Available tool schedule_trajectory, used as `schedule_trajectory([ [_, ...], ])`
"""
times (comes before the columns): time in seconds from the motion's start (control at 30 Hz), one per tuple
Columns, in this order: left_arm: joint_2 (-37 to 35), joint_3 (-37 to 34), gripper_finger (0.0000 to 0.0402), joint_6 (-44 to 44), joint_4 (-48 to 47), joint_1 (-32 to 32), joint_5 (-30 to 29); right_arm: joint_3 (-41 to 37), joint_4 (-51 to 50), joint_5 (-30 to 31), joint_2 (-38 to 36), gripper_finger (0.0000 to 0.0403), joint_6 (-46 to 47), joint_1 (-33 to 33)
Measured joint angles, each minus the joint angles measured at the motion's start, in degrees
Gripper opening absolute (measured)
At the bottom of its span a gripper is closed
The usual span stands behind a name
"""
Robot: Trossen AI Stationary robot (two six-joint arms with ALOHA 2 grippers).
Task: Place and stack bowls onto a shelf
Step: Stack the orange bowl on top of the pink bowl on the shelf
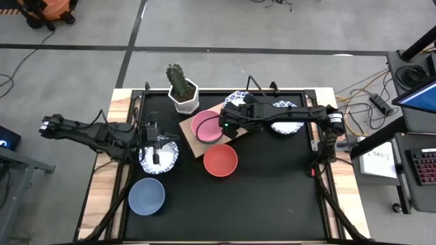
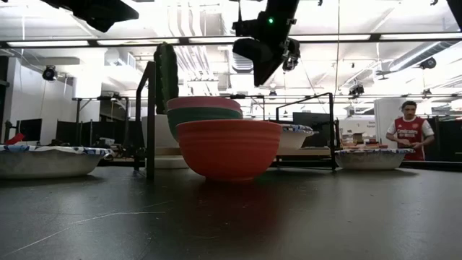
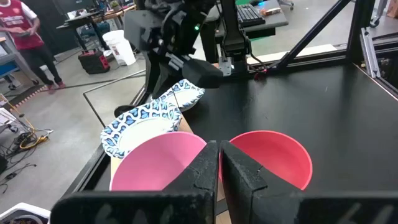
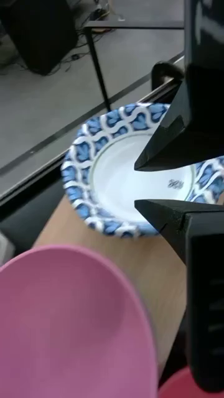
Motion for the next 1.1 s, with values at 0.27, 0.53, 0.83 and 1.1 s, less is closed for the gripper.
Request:
schedule_trajectory([
  [0.27,0.00,0.02,0.0000,-0.61,-0.72,0.00,0.01,-6.70,8.86,7.42,-3.67,0.0050,0.21,3.93],
  [0.53,-0.02,0.02,0.0000,-1.32,-0.70,-0.01,0.32,-19.92,23.08,7.00,-9.67,0.0024,0.12,4.37],
  [0.83,0.24,0.02,0.0000,-1.92,-0.80,-0.01,0.35,-40.98,50.97,3.39,-19.96,0.0009,-0.90,9.19],
  [1.1,1.39,0.02,0.0000,-5.70,0.97,-0.01,0.37,-56.37,66.42,1.91,-27.75,0.0009,-3.42,17.22],
])
